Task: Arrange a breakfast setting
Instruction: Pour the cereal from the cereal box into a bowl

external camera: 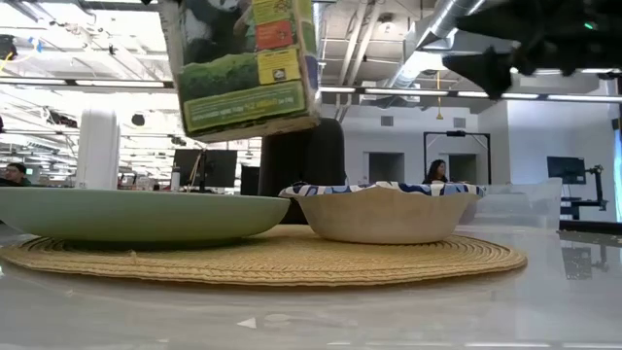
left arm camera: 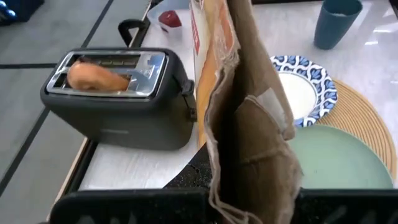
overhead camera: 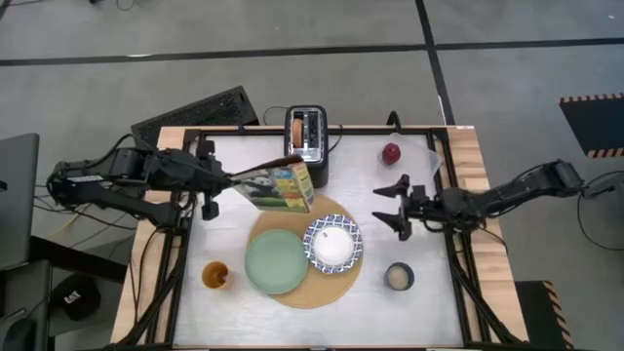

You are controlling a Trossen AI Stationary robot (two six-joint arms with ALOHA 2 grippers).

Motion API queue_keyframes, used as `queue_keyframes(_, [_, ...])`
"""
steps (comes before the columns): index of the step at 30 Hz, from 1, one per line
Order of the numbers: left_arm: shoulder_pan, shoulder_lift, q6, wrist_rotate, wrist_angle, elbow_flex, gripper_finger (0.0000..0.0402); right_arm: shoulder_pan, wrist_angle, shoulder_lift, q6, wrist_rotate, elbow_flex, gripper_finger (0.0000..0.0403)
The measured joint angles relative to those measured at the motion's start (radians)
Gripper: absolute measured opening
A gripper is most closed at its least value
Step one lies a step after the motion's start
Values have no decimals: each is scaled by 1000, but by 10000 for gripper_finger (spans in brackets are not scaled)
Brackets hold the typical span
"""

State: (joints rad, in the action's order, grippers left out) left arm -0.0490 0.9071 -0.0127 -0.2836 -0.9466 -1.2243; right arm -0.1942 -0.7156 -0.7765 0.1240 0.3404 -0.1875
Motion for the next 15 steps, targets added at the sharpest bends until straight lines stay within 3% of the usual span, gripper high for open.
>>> queue_keyframes(10, [0,92,56,21,102,0,0,76,-28,-419,-152,-82,-309,350])
queue_keyframes(15, [0,112,65,30,118,0,0,93,-25,-564,-185,-108,-453,343])
